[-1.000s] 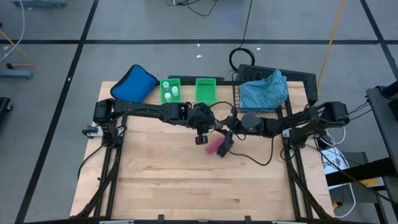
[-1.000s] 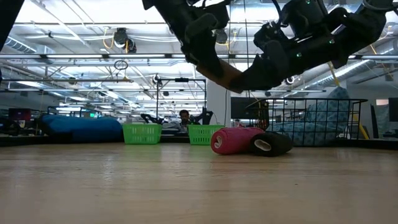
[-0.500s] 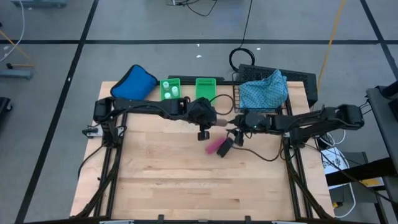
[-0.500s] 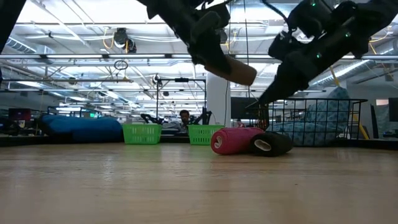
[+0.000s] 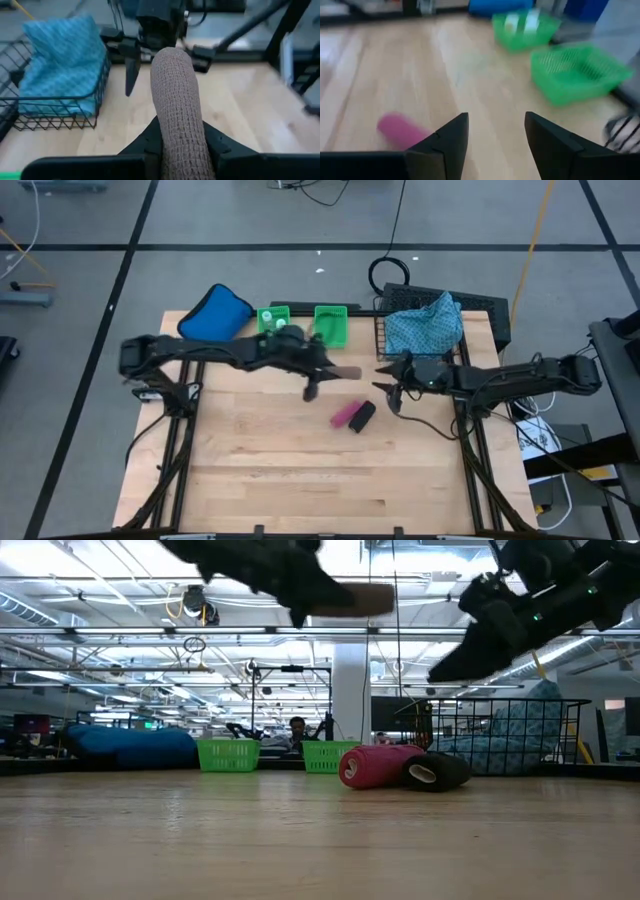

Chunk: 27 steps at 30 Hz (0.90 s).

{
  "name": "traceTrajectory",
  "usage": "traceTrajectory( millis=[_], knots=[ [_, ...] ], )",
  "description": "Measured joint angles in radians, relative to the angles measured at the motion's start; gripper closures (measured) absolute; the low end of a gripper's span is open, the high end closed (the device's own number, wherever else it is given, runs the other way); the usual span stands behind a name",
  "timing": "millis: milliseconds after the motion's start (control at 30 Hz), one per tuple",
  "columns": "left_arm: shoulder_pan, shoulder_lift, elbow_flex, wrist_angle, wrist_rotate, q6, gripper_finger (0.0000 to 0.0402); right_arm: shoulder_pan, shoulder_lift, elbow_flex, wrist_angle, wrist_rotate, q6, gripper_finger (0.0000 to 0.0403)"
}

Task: Pick & place medical supplies in basket/bin
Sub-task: Put the brown bandage into the right green bin

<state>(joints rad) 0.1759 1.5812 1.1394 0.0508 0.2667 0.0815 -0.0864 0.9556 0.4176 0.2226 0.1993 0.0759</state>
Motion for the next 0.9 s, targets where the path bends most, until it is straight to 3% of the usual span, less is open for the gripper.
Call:
traceTrajectory(
  millis=[133,233,400,700,900],
  knots=[
    [0.015,-0.104,-0.167,0.239,-0.007,-0.064,0.0338,0.0,0.0,-0.059,0.205,0.012,-0.023,0.0216],
    [0.011,-0.113,-0.241,0.371,-0.007,-0.11,0.0338,0.0,0.026,-0.11,0.414,0.01,-0.05,0.0219],
    [-0.017,-0.091,-0.261,0.382,-0.046,-0.13,0.0332,0.0,0.12,-0.136,0.639,0.008,-0.037,0.0207],
    [-0.034,-0.063,-0.261,0.359,-0.057,-0.11,0.0333,0.003,0.254,-0.001,0.69,-0.062,-0.013,0.012],
    [-0.033,-0.066,-0.261,0.326,-0.057,-0.111,0.0332,0.002,0.304,0.063,0.678,-0.123,-0.067,0.0106]
  ],
)
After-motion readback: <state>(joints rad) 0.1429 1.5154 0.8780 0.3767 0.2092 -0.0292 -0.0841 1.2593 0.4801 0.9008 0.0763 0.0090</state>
